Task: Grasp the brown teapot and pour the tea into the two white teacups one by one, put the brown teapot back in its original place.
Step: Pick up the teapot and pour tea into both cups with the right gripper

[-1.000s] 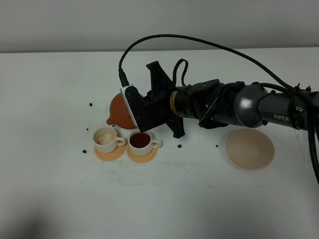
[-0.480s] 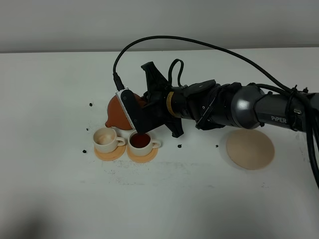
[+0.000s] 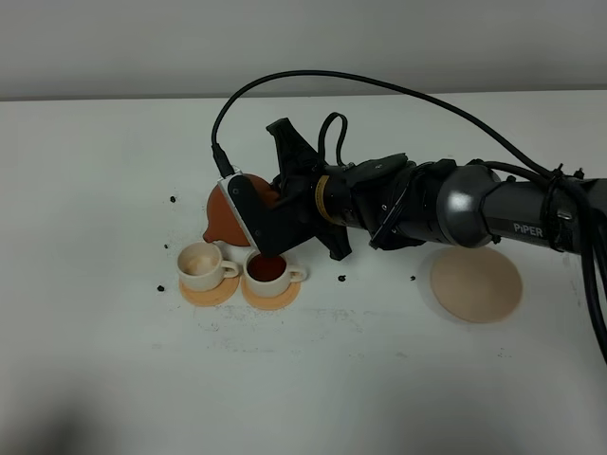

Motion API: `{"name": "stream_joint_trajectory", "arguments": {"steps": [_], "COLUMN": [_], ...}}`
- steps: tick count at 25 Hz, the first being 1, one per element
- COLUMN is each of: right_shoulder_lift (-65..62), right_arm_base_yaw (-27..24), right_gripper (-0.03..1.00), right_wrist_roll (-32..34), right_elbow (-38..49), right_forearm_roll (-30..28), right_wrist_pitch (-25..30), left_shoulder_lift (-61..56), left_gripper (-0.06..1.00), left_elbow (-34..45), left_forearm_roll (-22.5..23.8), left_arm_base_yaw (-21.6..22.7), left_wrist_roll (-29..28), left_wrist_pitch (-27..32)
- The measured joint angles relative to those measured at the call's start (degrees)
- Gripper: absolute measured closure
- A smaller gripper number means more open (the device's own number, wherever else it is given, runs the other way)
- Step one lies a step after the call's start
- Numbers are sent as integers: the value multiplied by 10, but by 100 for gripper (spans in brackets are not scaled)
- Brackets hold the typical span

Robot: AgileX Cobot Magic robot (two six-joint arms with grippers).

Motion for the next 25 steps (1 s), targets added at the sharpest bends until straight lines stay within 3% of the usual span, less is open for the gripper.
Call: {"name": "stream_joint_trajectory", "arguments": {"steps": [25], "right_shoulder_lift": [0], "right_arm_base_yaw": [4], "right_gripper": [88], "right_wrist_roll": [-16], "right_elbow": [-13], "right_forearm_roll": [-17], "right_wrist_pitch": [17], "left_shoulder_lift": [0], "left_gripper": [63], "left_elbow": [0], "left_forearm_roll": [0], "left_arm_base_yaw": [0], "left_wrist_roll": [0], "left_wrist_pitch": [0]}}
